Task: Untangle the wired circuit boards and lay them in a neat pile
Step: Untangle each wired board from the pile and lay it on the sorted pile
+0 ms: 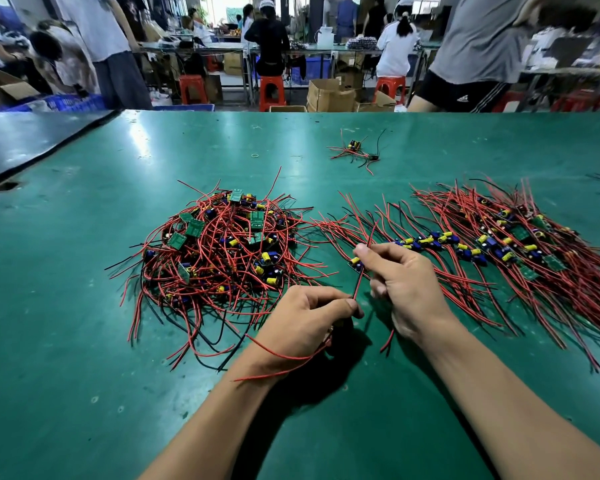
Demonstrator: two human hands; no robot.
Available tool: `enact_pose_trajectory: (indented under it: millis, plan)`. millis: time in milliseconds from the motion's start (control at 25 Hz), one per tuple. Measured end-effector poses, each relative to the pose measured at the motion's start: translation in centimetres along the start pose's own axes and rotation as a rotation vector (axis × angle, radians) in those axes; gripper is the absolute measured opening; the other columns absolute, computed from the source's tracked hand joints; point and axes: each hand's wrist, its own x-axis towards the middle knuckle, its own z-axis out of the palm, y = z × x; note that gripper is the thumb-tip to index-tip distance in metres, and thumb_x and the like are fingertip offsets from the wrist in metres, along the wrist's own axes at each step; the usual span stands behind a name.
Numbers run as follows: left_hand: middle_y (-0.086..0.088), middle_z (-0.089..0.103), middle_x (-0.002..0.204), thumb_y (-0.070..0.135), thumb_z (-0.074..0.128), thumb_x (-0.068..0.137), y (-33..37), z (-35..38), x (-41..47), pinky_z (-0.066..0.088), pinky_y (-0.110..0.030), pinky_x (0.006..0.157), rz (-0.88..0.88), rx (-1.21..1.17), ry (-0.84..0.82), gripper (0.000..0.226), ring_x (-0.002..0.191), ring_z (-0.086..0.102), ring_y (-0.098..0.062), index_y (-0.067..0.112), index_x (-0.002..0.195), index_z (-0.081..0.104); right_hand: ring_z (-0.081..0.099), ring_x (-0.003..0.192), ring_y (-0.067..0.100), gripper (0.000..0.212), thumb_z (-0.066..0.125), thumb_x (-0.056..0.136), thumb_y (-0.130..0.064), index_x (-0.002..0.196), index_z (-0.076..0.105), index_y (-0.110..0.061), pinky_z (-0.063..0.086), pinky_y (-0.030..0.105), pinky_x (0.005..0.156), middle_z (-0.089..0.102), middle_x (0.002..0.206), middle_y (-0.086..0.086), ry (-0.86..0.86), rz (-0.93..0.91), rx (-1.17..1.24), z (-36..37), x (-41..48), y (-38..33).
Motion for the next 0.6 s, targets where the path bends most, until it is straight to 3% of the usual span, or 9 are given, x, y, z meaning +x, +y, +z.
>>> enact_pose_trajectory:
  millis: [200, 400, 480, 600]
  plan:
    - [-0.006, 0.06, 0.061, 0.003, 0.061, 0.09, 0.3, 0.0, 0.0, 0.039, -0.017, 0.053, 0.014, -0.029, 0.097, 0.021, 0.054, 0.05, -0.013, 0.004, 0.072, 0.073, 0.031, 0.034, 0.006, 0.017, 0.071, 0.088, -0.021, 0.083, 0.063, -0.007, 0.028, 0.018, 0.037, 0.047, 0.062, -0.001, -0.037, 0.078, 0.076, -0.6, 0.2, -0.5]
    - [-0.007, 0.047, 0.05, 0.009, 0.055, 0.095, 0.1, -0.1, 0.1, 0.028, -0.023, 0.044, -0.048, -0.209, 0.154, 0.023, 0.043, 0.038, -0.017, -0.001, 0.079, 0.069, 0.042, 0.045, 0.004, 0.025, 0.08, 0.074, -0.027, 0.097, 0.076, -0.016, 0.034, 0.014, 0.043, 0.058, 0.068, 0.001, -0.509, 0.256, 0.035, -1.2, -0.4, -0.4]
    - [-0.006, 0.047, 0.049, 0.01, 0.055, 0.094, 0.0, -0.1, 0.2, 0.029, -0.022, 0.041, -0.053, -0.229, 0.151, 0.026, 0.039, 0.041, -0.016, -0.011, 0.083, 0.063, 0.052, 0.055, 0.004, 0.029, 0.082, 0.07, -0.028, 0.097, 0.078, -0.019, 0.034, 0.013, 0.045, 0.067, 0.076, 0.002, -0.579, 0.261, 0.015, -1.3, -0.5, -0.3]
    - [-0.005, 0.049, 0.05, 0.014, 0.055, 0.094, 0.1, -0.4, 0.2, 0.031, -0.021, 0.043, -0.062, -0.242, 0.108, 0.026, 0.041, 0.043, -0.015, 0.002, 0.074, 0.068, 0.05, 0.061, 0.006, 0.03, 0.083, 0.071, -0.031, 0.098, 0.078, -0.017, 0.034, 0.011, 0.046, 0.066, 0.076, 0.004, -0.564, 0.186, 0.004, -1.3, -0.5, 0.1]
